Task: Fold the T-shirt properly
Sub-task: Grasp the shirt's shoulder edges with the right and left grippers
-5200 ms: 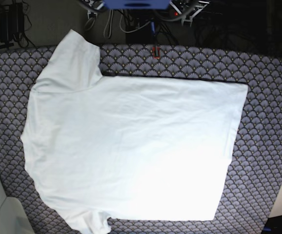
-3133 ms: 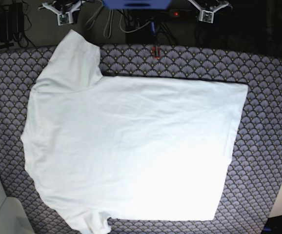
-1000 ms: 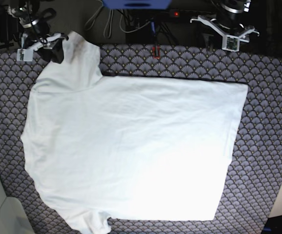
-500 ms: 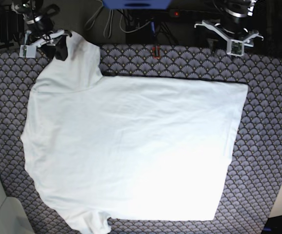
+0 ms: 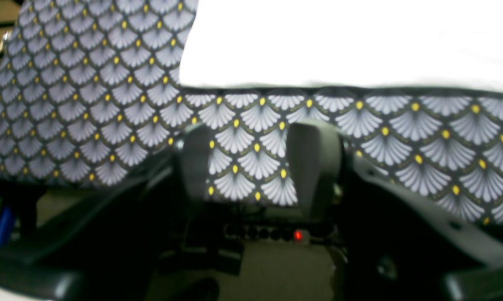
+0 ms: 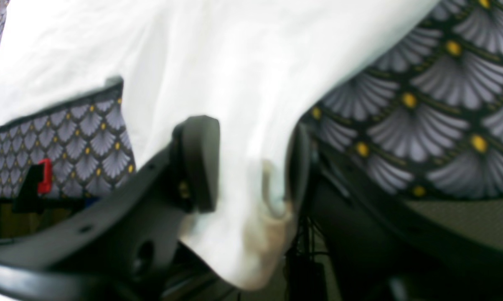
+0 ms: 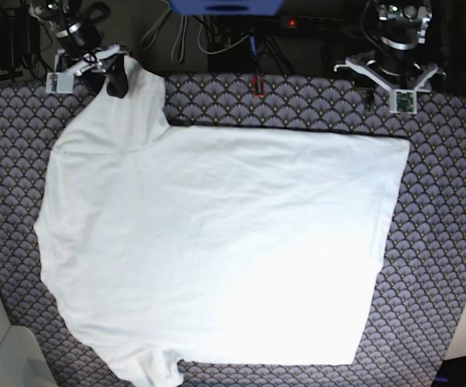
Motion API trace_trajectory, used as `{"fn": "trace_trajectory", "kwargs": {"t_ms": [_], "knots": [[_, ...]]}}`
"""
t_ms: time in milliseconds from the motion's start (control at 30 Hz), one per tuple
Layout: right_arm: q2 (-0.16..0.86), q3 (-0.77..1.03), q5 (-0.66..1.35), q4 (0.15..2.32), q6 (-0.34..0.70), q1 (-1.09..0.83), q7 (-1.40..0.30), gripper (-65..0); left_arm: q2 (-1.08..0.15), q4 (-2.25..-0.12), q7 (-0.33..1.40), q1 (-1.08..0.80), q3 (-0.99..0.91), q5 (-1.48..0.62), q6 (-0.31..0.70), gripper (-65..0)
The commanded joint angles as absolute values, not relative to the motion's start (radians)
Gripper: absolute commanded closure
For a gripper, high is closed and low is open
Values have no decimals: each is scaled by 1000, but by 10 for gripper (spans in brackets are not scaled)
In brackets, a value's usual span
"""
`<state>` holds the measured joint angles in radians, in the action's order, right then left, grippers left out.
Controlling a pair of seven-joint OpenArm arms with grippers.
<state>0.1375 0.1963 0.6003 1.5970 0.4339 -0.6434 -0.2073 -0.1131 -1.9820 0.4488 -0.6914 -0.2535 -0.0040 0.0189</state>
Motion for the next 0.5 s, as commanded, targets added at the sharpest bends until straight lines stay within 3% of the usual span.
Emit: {"fn": "trace_trajectory", "kwargs": {"t_ms": [0,267,467], "knots": [[139,189,584,1598,440,-657,-259,-220,-116,-1995,447,-684,-255,-1,12,-330],[140,199,582,1598,440,-656,-259,-11,-116,-1994,527,-601,-255,-1,13,-330],[156,200,582,1598,440,-656,-259,0,-116,-1945,527,-521,-255,-1,13,-330]]}}
